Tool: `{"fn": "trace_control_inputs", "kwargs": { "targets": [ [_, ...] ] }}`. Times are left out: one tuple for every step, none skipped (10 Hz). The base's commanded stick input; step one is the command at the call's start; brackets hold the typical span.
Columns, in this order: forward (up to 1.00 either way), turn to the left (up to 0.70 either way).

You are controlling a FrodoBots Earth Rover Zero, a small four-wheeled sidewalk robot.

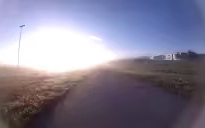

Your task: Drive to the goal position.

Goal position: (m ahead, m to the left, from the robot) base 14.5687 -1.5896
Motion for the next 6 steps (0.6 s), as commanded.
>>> {"fn": "trace_control_inputs", "kwargs": {
  "targets": [
    [0.70, -0.20],
    [0.70, -0.34],
    [0.70, -0.19],
    [0.70, -0.03],
    [0.70, 0.00],
    [0.70, 0.00]
  ]
}}
